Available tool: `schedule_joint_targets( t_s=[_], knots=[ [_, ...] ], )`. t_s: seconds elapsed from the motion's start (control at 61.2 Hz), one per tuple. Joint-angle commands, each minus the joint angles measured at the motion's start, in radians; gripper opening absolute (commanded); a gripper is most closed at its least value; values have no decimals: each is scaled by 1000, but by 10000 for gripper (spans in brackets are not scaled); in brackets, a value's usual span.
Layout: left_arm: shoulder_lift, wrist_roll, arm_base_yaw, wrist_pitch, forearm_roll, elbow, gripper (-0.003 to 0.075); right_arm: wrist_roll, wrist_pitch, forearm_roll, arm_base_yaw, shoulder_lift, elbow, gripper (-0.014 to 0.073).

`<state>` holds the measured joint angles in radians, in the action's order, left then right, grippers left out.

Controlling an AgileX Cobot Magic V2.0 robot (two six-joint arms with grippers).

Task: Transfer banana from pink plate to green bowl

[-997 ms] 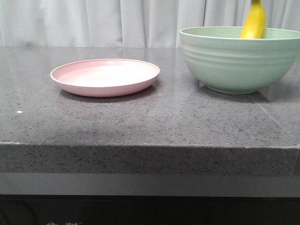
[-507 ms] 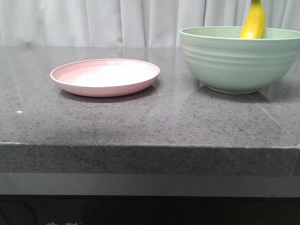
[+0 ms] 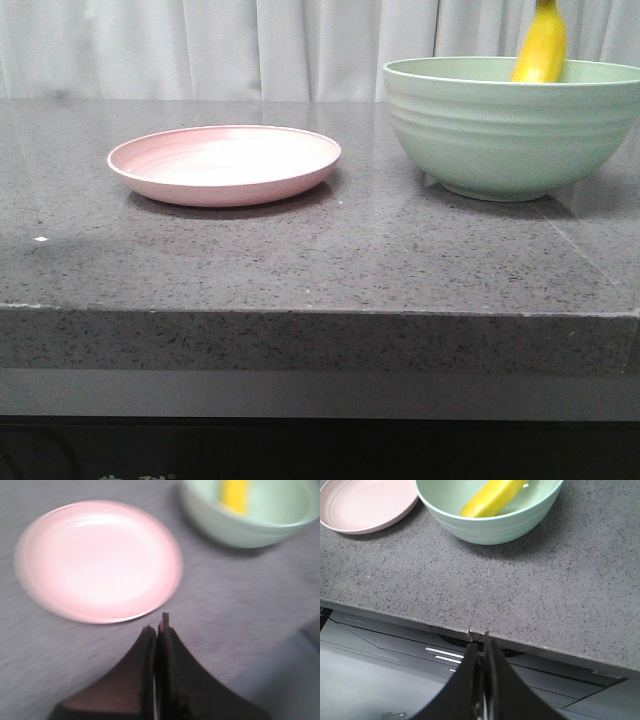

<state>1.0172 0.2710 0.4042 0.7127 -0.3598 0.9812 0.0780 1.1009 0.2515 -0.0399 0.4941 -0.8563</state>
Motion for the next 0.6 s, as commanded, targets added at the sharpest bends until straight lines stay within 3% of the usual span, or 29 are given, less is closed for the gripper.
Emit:
schedule_joint_targets(
  t_s=[0.0,0.163,0.588],
  knots=[
    [-64,-132,-2,-116,155,-23,-18,-3,-55,16,-2,6,-22,-68],
    [-196,-132,-41,-288,193,-183,-18,-3,-55,16,-2,6,-22,-68],
    [-750,-194,-286,-526,200,-705,-18,-3,-54,16,-2,6,-22,-68]
  ],
)
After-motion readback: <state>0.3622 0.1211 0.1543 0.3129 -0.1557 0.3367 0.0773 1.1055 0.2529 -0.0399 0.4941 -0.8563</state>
